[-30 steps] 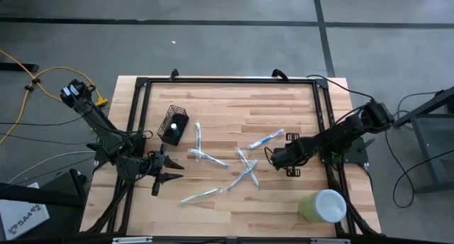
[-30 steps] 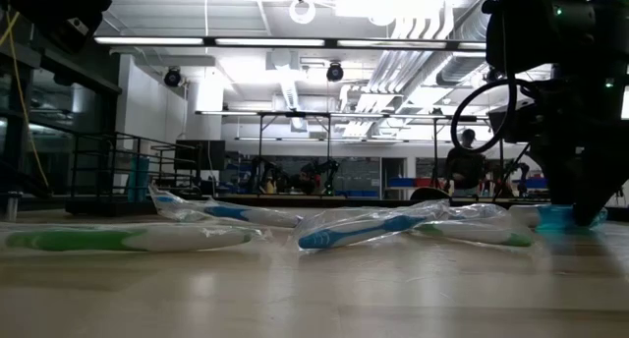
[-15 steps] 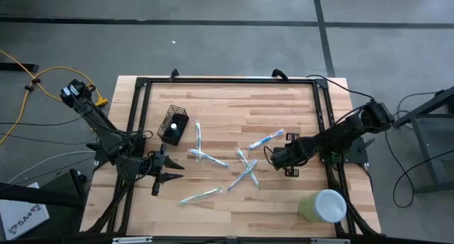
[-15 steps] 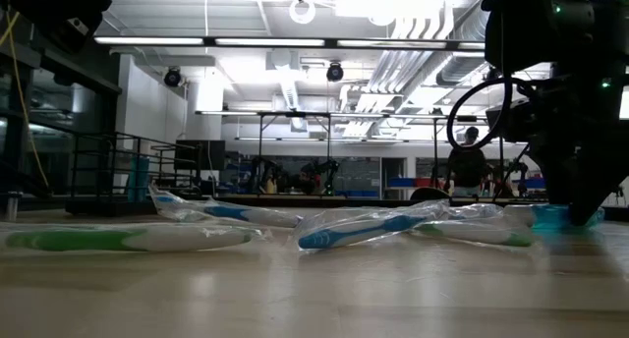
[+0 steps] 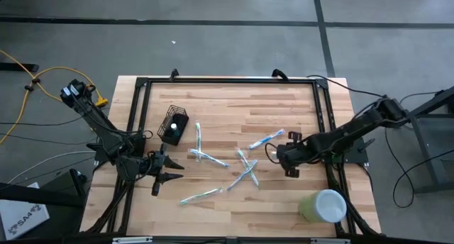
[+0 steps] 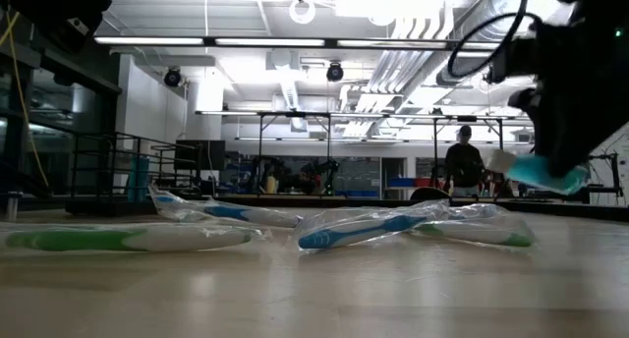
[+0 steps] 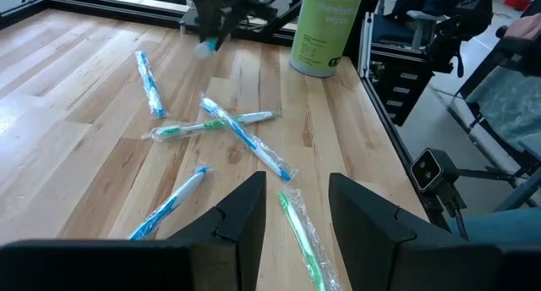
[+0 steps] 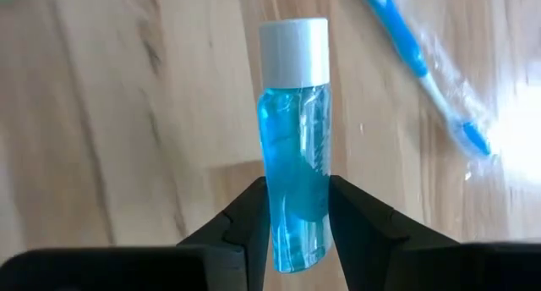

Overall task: Pick & Place toothbrushing station
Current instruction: Put the blue mouthwash into the black wire organizer

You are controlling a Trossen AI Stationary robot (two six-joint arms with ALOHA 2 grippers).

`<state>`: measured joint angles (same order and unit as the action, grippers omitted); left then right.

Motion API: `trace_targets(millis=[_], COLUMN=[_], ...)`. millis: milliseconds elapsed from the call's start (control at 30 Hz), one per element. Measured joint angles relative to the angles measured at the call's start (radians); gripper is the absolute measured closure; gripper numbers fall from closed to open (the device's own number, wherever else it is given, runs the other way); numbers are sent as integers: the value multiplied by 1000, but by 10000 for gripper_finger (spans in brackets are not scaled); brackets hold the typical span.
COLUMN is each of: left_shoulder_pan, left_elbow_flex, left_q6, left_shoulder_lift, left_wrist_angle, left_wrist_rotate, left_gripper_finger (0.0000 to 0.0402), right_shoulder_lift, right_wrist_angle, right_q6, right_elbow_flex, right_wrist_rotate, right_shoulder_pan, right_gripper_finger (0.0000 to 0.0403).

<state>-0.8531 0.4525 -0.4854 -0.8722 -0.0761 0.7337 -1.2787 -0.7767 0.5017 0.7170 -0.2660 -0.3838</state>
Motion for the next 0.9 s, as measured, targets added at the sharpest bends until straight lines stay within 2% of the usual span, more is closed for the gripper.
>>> trace_targets(millis=[267,667,900], left_shoulder_pan=[0,0,0], left_elbow_flex=[0,0,0], left_q6=[0,0,0], left_shoulder_lift=[0,0,0], left_wrist_angle=[0,0,0], left_wrist_rotate=[0,0,0], left_gripper_finger=[275,275,275], right_shoulder_lift=[75,80,58], right_wrist_angle=[209,663,794], right_q6=[-12,-210,-288], right_elbow_flex=[0,0,0], right_wrist_rotate=[-41,-135,-155], right_shoulder_pan=[-47,-89,-88], right_gripper_finger=[298,298,298])
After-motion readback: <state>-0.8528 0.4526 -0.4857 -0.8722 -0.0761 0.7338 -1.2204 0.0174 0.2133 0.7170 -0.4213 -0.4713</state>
